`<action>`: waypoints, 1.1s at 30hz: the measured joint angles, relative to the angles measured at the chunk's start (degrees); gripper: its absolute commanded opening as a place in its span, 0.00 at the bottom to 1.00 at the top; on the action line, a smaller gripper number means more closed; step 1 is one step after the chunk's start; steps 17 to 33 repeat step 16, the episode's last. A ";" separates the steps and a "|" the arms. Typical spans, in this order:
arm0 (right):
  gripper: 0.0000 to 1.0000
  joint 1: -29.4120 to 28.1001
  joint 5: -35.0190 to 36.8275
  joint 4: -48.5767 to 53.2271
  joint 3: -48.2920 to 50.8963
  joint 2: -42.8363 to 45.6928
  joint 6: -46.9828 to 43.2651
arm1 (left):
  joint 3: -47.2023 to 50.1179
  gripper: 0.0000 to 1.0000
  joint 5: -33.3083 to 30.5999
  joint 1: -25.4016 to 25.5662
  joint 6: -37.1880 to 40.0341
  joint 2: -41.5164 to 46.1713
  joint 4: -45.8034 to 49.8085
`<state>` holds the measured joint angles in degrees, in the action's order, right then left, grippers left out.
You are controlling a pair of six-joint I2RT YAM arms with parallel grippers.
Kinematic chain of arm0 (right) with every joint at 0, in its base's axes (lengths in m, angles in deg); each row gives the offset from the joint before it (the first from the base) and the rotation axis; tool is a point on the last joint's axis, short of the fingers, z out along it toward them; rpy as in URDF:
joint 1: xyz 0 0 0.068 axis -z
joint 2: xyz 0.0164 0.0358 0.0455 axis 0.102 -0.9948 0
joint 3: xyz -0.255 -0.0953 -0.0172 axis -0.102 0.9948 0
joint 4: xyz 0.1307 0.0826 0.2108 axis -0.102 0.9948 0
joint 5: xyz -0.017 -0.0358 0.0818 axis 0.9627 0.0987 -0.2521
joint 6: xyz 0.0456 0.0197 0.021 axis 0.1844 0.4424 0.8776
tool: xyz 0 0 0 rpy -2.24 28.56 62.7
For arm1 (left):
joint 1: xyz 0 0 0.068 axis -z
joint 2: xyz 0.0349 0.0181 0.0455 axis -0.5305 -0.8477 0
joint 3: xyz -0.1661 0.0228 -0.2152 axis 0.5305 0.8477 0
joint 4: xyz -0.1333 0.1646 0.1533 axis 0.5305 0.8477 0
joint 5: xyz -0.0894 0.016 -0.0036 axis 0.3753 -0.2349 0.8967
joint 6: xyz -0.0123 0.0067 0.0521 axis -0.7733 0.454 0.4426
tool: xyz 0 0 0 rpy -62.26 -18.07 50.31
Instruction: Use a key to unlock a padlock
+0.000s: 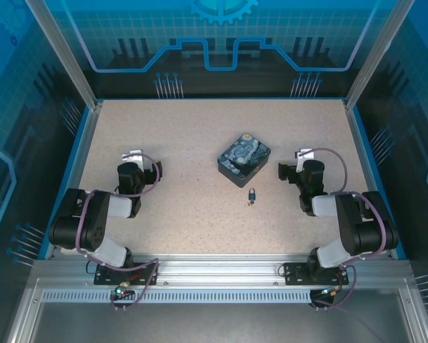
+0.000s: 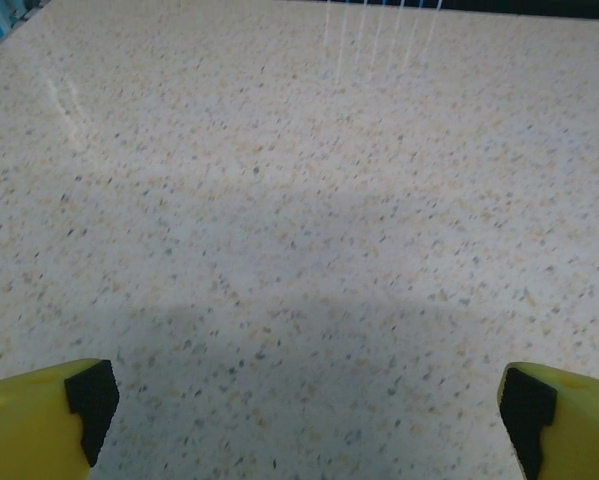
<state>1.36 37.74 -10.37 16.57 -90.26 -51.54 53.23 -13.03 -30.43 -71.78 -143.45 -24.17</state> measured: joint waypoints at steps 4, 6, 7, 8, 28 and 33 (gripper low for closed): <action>1.00 -0.87 0.17 -0.92 -0.04 0.00 -0.76 | -0.24 0.99 1.16 0.00 0.00 0.00 -0.68; 1.00 -0.79 0.15 -0.92 -0.11 0.00 -0.79 | -0.24 0.99 1.42 0.00 0.00 0.00 -0.74; 1.00 -0.76 0.04 -0.92 -0.13 0.00 -0.79 | -0.26 0.99 1.49 0.00 0.00 0.00 -0.79; 1.00 -0.76 -0.02 -0.90 -0.17 0.00 -0.79 | -0.26 0.99 1.57 0.00 0.00 0.00 -0.79; 1.00 0.04 -2.80 -0.76 -0.35 0.00 -0.79 | -0.26 0.99 1.62 0.00 0.00 0.00 -0.79; 1.00 0.04 -2.80 -0.76 -0.35 0.00 -0.79 | -0.26 0.99 1.62 0.00 0.00 0.00 -0.79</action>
